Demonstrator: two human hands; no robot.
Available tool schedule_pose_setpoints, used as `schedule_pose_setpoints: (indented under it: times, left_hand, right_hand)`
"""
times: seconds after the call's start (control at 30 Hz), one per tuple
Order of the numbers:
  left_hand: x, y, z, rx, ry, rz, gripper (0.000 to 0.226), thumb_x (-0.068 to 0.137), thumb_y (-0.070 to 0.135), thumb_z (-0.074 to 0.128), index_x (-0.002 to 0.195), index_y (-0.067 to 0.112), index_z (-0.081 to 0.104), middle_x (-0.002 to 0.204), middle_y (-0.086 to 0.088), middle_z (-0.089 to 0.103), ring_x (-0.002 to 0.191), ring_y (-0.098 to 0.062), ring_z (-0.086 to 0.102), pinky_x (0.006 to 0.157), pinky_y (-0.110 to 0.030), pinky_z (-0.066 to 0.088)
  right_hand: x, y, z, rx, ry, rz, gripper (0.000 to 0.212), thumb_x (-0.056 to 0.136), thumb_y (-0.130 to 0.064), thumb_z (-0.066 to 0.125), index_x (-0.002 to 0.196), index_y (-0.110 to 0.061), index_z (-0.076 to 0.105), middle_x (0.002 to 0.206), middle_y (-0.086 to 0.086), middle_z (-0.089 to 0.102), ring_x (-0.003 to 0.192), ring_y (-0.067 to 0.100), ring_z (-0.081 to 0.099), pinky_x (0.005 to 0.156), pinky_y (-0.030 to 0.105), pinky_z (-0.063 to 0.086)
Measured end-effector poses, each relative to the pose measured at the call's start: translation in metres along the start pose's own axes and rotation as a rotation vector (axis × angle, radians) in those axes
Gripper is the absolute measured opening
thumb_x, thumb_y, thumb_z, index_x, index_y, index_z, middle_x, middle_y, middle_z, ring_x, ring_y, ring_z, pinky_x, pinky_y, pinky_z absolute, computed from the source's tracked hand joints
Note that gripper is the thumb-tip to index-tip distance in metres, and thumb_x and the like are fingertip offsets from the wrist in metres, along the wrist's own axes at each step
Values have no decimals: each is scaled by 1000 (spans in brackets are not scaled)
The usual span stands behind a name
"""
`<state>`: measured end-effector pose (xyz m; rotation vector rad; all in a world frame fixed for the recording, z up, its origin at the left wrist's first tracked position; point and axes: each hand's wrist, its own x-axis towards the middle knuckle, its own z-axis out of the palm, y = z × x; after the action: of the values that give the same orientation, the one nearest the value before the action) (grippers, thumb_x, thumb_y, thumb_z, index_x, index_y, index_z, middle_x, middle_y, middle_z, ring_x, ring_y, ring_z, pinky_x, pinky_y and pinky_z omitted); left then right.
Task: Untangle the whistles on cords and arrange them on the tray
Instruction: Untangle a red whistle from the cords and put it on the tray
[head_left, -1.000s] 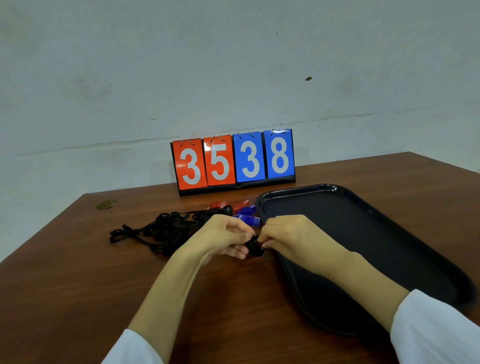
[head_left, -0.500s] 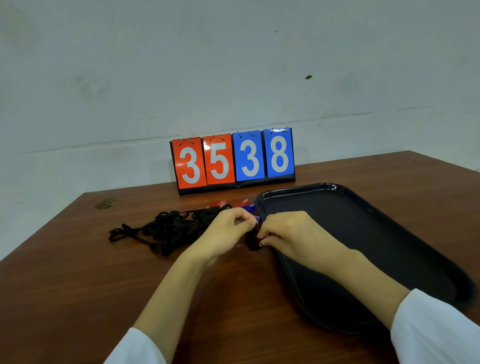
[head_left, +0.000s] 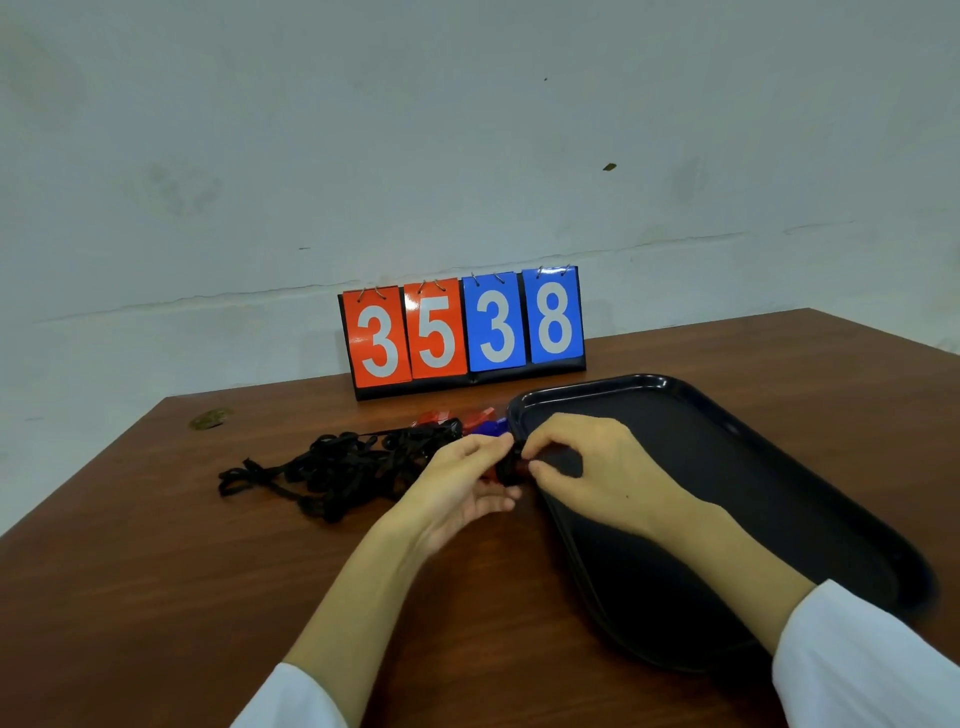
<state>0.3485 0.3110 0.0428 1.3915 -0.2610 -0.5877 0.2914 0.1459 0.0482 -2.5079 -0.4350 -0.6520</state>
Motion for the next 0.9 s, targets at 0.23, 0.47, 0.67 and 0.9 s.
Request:
schedule_pose_setpoints:
  times: [0.23,0.47,0.67,0.9]
  left_hand:
    - [0,-9,8,92,124,59,39,82,28,70,113,10,55,102,-22,62,55,-17,53,47,-25,45]
    - [0,-8,5,200,206,66,47,93,52,43,103,10,60,79,-16,71,52,-21,64,46,-26,50]
    - [7,-14,1,113,443,111,41,99,34,40,91,0,61,61,-13,63,42,-19,54,38,-26,45]
    - [9,-18,2,112,441,129,39,100,31,40,88,0,62,60,-13,62,43,-19,54,39,-25,45]
  right_hand:
    - [0,-15,10,118,-173,152,59,75,-29,73,126,-33,44,115,-20,54,99,-5,52,83,13,45]
    - [24,-6,-11,134,-119,339,33,78,-25,72,109,-27,60,94,-21,53,82,-4,52,68,12,42]
    - [51,46,9,227,149,634,32,72,-19,77,100,-19,61,95,-6,62,92,9,59,70,15,42]
    - [51,74,32,155,201,738,40,75,-26,76,110,-18,57,112,1,63,102,13,58,81,24,45]
